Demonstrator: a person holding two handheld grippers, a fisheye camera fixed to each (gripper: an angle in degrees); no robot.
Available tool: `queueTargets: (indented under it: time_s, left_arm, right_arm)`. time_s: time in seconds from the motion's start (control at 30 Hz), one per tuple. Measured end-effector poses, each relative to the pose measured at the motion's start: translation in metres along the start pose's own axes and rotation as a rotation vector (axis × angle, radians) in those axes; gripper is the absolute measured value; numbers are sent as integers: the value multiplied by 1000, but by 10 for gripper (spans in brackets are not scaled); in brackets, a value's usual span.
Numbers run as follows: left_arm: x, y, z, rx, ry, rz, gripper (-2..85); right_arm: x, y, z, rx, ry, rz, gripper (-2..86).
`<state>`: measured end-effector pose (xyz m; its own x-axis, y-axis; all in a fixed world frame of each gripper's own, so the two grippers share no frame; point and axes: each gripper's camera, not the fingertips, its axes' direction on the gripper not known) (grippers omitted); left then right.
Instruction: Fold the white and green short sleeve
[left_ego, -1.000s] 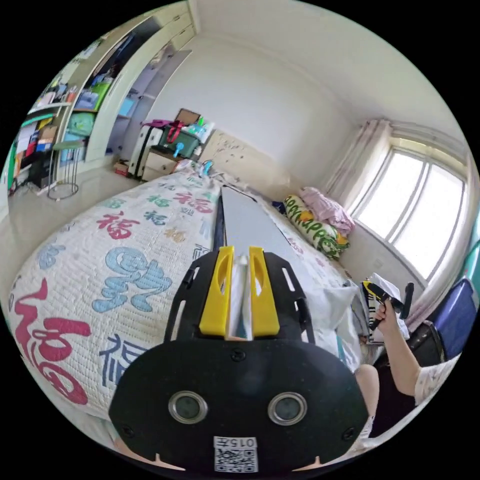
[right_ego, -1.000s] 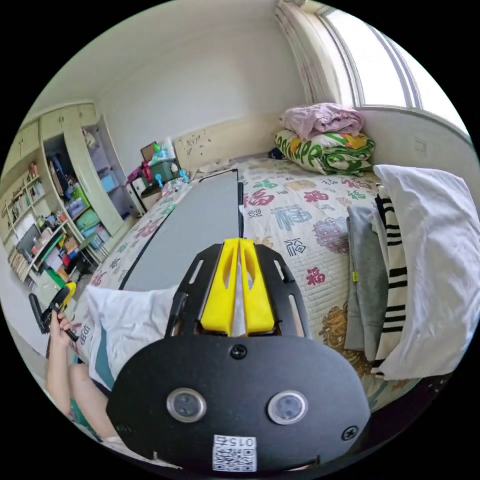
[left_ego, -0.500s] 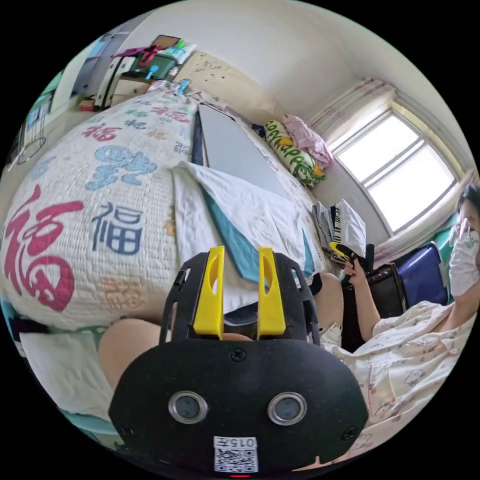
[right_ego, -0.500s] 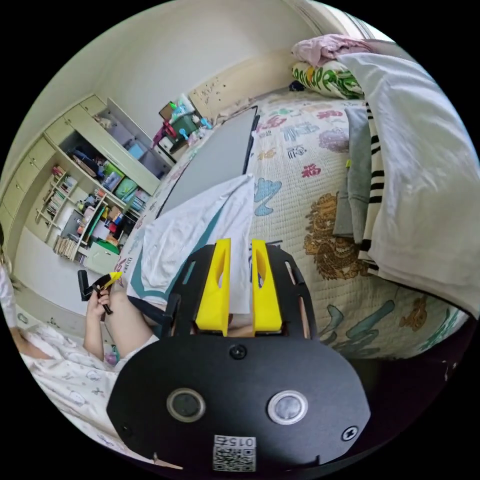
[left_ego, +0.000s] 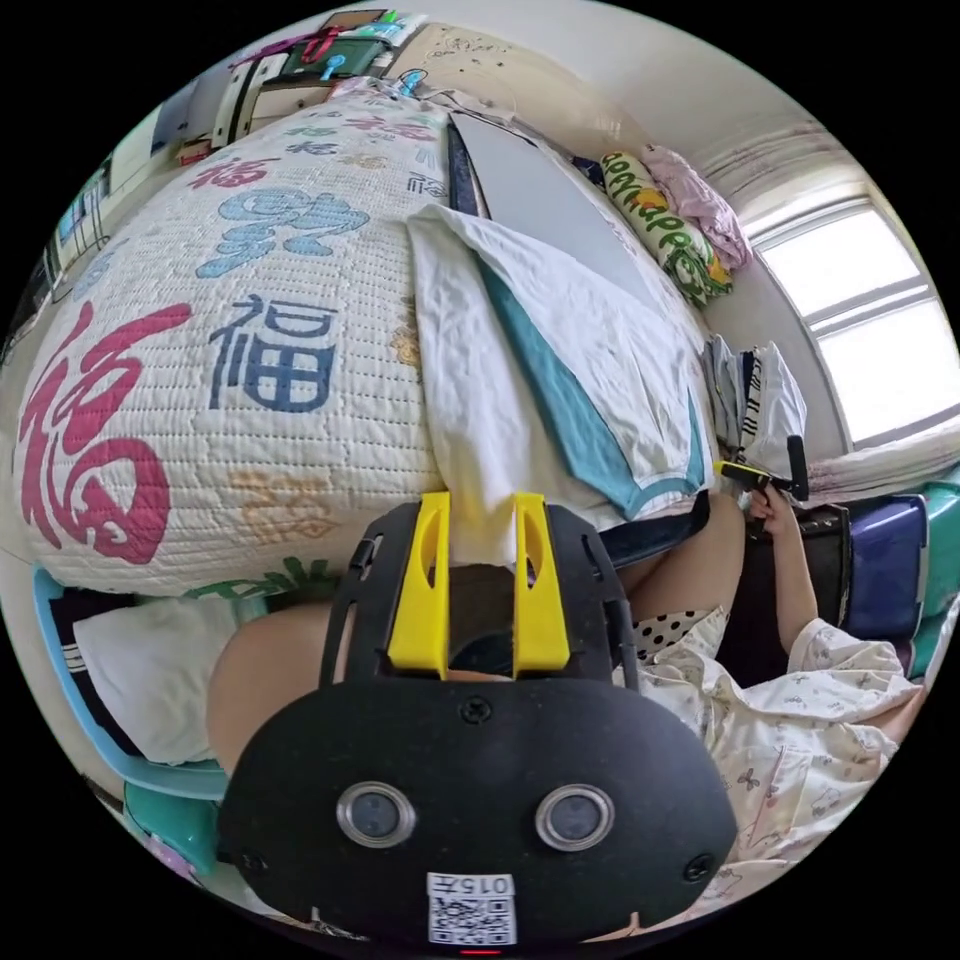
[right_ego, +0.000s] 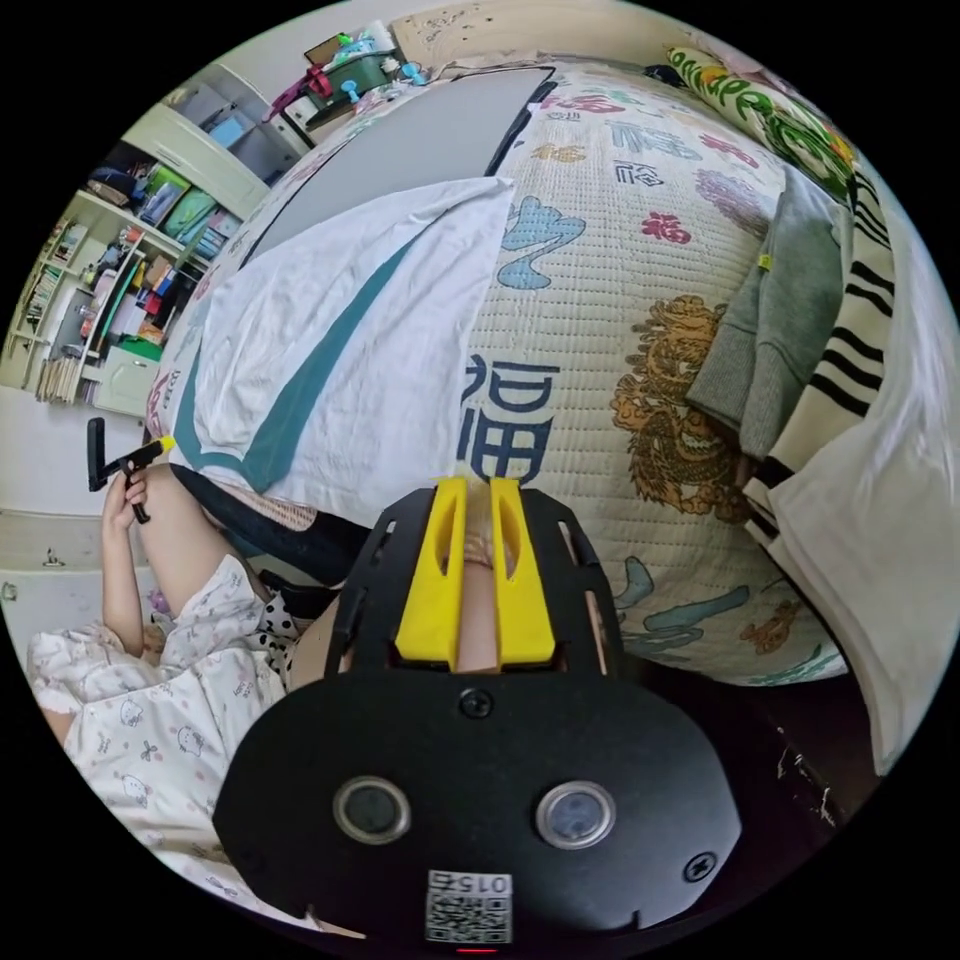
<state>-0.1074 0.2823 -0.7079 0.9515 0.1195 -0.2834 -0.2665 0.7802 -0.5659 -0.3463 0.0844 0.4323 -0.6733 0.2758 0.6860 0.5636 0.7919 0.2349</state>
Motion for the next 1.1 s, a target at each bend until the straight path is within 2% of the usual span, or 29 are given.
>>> queueTargets:
  time_s: [0.07, 0.23, 0.4, 0.47, 0.57, 0.67, 0.8, 0.9, 1.1]
  left_arm:
    - [-4, 0, -7, 10, 34, -8, 63]
    - [-13, 12, -45, 114, 62, -16, 18]
    - [-21, 19, -61, 149, 68, -10, -1]
    - [-22, 18, -61, 143, 61, -8, -3]
    - [-28, 20, -63, 151, 64, -8, -4]
    - [-38, 26, -67, 180, 119, -2, -4]
    - [-54, 37, -66, 196, 140, -15, -4]
    - [-60, 44, -62, 193, 115, -14, -4]
    - [-76, 69, -69, 228, 83, -5, -5]
  right_arm:
    - [4, 1, -3, 0, 29, -1, 1]
    - [14, 21, -15, 14, -1, -5, -9]
    - [17, 53, -27, 20, 127, -46, -4]
    - [30, 56, -33, 52, 89, -9, 4]
    - [58, 57, -42, 116, -76, 57, 61]
    - [86, 59, -41, 140, -212, 107, 67]
    - [94, 62, -19, 57, -189, 77, 64]
    - [99, 74, -17, 49, -123, 59, 8]
    - [109, 133, -17, 73, -97, 7, -5]
